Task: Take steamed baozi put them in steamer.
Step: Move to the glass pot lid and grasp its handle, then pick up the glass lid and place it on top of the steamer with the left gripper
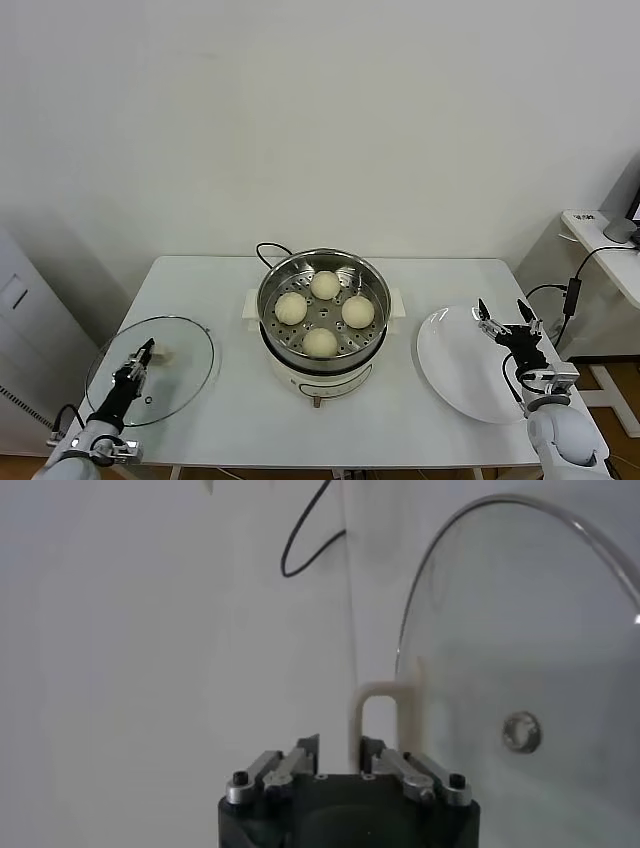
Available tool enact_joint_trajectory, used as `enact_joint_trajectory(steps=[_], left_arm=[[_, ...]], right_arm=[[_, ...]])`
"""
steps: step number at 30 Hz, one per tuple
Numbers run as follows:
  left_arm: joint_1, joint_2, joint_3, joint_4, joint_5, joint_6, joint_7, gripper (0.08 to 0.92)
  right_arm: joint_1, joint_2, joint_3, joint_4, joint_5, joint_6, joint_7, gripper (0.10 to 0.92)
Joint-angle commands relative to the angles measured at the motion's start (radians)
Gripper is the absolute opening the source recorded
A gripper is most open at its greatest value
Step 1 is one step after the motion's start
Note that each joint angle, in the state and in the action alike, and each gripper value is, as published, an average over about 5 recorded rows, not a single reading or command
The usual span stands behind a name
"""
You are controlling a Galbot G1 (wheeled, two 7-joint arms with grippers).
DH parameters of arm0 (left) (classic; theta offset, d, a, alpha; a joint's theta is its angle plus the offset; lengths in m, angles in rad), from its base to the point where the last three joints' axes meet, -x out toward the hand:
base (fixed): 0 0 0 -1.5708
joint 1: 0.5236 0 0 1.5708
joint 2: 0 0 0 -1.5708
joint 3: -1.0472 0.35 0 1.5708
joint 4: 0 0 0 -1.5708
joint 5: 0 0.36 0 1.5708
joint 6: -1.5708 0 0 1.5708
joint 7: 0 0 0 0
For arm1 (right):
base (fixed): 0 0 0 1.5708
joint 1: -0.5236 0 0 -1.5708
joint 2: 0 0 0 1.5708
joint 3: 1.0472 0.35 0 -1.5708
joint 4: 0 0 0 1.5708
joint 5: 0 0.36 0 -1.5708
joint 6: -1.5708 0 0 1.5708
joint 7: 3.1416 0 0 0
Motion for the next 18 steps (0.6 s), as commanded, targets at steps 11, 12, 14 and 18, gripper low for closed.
enact_joint_trajectory(steps=[11,12,14,18], left_arm=[[-0.013,0.185,0.021,-0.395,-0.319,0.253,0.289,0.106],[-0.022,0.193,0.031,-0.414,-0.324,0.273,0.306,0.106],[-0.039,0.205,0.059,-0.461,-0.336,0.322,0.342,0.106],[-0.079,0.225,0.139,-0.542,-0.352,0.433,0.404,0.106]], right_arm=[[0.009,-0.013,0.004,0.011,0.005,-0.005,-0.001,0.823],[0.010,-0.013,0.004,0.010,0.004,-0.006,-0.001,0.823],[0.013,-0.012,0.002,0.009,0.003,-0.008,0.000,0.823],[0.017,-0.010,-0.002,0.005,0.000,-0.011,0.001,0.823]])
